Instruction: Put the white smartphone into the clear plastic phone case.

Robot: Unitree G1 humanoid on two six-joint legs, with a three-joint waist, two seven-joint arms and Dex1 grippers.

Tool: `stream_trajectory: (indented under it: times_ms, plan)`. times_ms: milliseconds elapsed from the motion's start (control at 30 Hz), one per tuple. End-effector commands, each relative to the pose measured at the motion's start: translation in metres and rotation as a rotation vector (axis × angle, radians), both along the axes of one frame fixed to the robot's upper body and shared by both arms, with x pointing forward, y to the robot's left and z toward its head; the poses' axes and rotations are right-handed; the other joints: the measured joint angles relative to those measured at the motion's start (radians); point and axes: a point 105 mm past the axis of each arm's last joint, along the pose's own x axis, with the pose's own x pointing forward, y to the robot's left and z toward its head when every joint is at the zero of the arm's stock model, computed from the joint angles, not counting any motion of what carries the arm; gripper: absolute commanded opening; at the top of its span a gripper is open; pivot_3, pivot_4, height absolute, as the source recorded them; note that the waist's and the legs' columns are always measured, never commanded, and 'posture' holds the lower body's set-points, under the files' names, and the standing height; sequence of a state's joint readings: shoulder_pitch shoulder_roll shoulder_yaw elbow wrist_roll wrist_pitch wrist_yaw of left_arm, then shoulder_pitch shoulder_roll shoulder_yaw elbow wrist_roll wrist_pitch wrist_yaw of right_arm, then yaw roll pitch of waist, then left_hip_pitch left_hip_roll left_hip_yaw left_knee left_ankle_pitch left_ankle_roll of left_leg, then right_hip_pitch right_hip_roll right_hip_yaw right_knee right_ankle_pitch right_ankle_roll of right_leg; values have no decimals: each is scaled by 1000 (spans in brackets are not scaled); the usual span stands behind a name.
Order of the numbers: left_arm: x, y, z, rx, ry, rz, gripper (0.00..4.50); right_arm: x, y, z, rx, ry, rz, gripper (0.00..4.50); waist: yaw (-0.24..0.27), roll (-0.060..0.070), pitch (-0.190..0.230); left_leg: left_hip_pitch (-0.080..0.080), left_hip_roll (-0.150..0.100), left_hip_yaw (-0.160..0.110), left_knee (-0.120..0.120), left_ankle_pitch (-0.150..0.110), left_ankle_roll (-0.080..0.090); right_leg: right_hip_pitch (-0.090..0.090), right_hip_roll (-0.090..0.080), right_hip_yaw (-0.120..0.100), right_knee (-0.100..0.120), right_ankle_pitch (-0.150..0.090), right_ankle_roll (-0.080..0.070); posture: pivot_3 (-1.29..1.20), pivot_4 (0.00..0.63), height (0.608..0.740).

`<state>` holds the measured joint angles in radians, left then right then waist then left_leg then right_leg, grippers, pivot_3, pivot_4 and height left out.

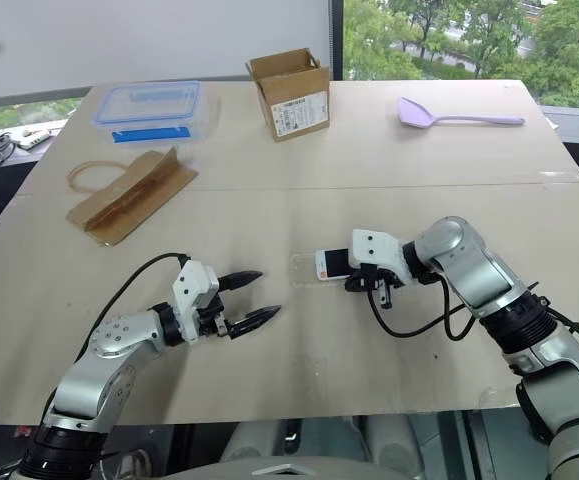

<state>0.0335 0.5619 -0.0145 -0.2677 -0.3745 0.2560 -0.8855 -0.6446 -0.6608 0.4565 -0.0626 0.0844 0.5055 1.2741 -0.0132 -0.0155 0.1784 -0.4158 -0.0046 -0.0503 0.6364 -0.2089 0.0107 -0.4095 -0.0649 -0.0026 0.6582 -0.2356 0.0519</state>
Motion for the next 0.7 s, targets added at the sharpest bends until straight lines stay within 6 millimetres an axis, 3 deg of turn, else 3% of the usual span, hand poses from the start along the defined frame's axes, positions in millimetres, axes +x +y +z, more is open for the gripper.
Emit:
stream_trajectory:
  times_ms: [33, 233, 400, 700]
  plan:
    - [-2, -5, 12, -1, -50, -21, 4029, -5, 6, 25, 75, -31, 37, 46, 0, 0, 0, 0, 0, 0, 0, 0, 0, 0, 0, 0, 0, 0, 0, 0, 150, 740]
    - [-2, -6, 11, -5, -48, -23, 4029, 7, 22, 49, 202, -103, -20, 46, -2, 0, 0, 0, 0, 0, 0, 0, 0, 0, 0, 0, 0, 0, 0, 0, 150, 740]
    - [0, -7, 12, -8, -49, -27, 4029, 30, 34, 28, 176, -158, -99, 46, 0, 0, 0, 1, 0, 0, 0, 0, 0, 0, 1, 0, 1, 0, 0, 0, 150, 740]
    - [-1, -7, 13, -7, -51, -21, 4029, 29, 32, -16, 21, -138, -79, 46, -1, 0, 0, 1, -1, 0, 0, 0, 0, 0, 0, 1, 1, 0, 0, 0, 150, 740]
